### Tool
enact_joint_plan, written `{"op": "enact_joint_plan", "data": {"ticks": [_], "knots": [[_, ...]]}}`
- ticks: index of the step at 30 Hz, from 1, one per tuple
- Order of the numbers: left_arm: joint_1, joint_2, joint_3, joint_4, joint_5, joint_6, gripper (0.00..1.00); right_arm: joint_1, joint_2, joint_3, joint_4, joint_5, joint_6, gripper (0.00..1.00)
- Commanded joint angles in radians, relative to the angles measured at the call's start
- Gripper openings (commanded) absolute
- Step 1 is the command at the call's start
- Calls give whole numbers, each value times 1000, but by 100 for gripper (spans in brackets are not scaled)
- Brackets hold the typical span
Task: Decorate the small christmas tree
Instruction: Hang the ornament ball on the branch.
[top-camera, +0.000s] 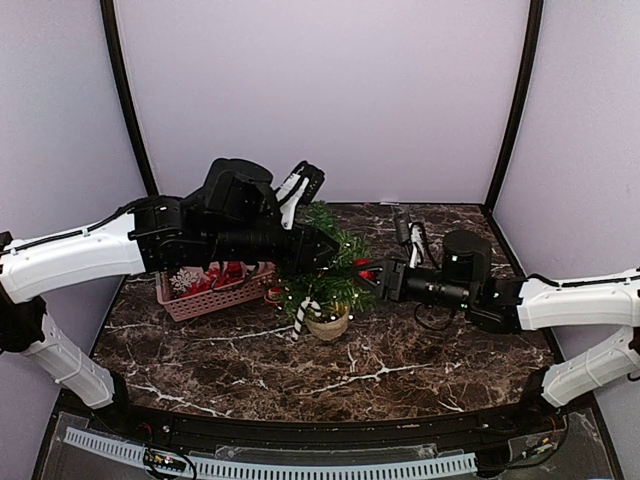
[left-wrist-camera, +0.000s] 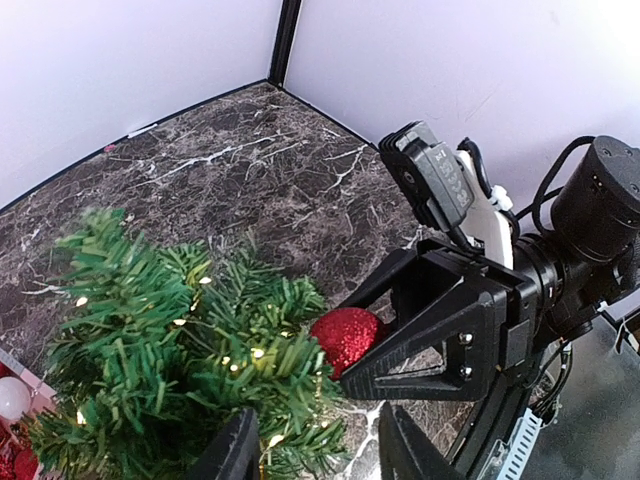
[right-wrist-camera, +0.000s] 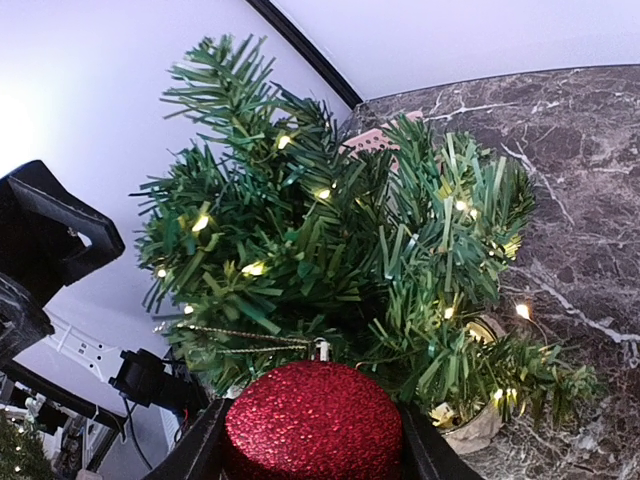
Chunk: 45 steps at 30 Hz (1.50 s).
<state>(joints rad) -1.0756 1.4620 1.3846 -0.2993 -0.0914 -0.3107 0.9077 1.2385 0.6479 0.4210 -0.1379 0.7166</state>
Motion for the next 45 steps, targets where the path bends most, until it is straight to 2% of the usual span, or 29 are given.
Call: {"op": "enact_joint_plan", "data": {"ticks": [1, 9, 18, 26, 36, 37, 41, 45], "knots": [[-3, -46, -23, 29, 1, 1, 43, -7, 8, -26, 26, -20, 22, 39], [-3, -59, -36, 41, -4, 2, 45, -7, -19, -28, 9, -18, 25, 40], [-3, -66, -42, 40, -16, 6, 48, -7, -104, -49, -36, 10, 27, 57], [-3, -79, -49, 39, -22, 5, 48, -7, -117, -65, -33, 21, 34, 64], [-3, -101, -69, 46, -34, 0, 50, -7, -135, -64, -31, 20, 28, 66], [-3, -105, -70, 45, -37, -1, 51, -7, -140, -63, -32, 18, 24, 67], [5, -121, -78, 22, -52, -11, 68, -7, -179, -48, -75, 40, 2, 75], [52, -165, -122, 11, -28, -60, 75, -10, -235, -12, -191, 125, -26, 81]]}}
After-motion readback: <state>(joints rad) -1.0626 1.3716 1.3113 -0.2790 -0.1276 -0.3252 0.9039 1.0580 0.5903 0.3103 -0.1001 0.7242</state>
